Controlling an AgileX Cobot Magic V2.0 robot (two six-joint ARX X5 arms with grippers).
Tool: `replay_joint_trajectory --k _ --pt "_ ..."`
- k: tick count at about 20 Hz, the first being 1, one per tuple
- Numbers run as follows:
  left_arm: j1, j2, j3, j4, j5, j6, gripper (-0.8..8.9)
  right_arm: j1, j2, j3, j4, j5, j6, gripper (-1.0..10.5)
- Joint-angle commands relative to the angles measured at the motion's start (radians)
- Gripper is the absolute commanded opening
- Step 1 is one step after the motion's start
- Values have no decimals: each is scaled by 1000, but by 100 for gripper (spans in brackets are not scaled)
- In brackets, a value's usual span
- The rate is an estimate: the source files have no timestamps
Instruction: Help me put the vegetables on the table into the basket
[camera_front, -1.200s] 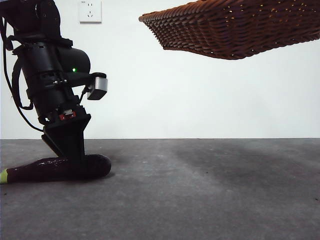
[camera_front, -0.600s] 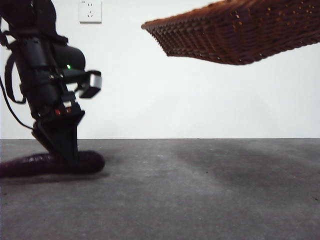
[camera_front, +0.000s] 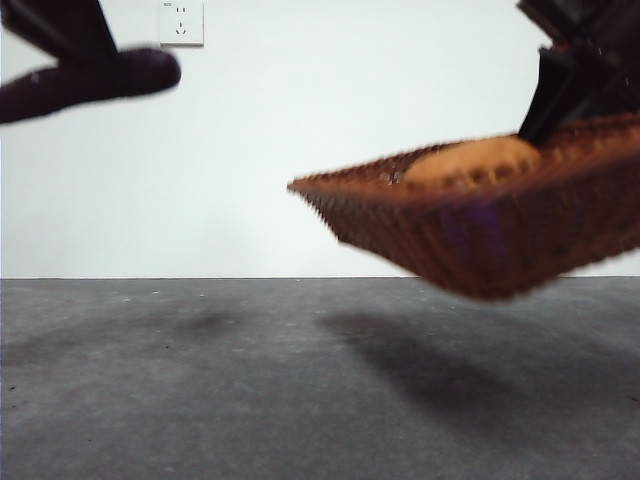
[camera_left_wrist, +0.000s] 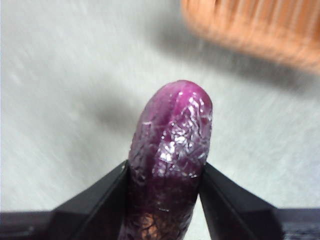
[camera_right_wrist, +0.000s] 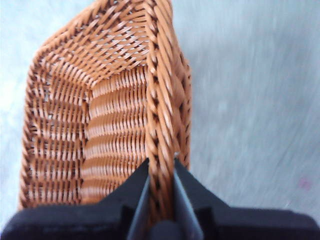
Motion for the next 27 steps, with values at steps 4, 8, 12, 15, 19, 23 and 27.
replay_joint_trajectory --k 4,8,12,15,19,23,27 --pt "-197 -22 -2 23 -24 92 -8 72 -3 -114 108 -43 77 -12" --pt "-364 2 -2 113 -94 188 -9 190 8 -119 127 -42 93 -12" --pt "-443 55 -2 81 -158 334 -9 284 9 -119 171 -42 130 -12" --pt "-457 110 -2 58 -161 377 -9 325 9 -119 184 -42 139 -12" --pt "-510 184 -2 56 -161 391 -9 344 10 -119 199 -36 154 -12" --pt "-558 273 -2 57 -165 391 -8 344 10 -119 201 -35 158 -12" --pt "-558 335 -2 68 -187 343 -3 350 10 -119 196 -34 157 -12"
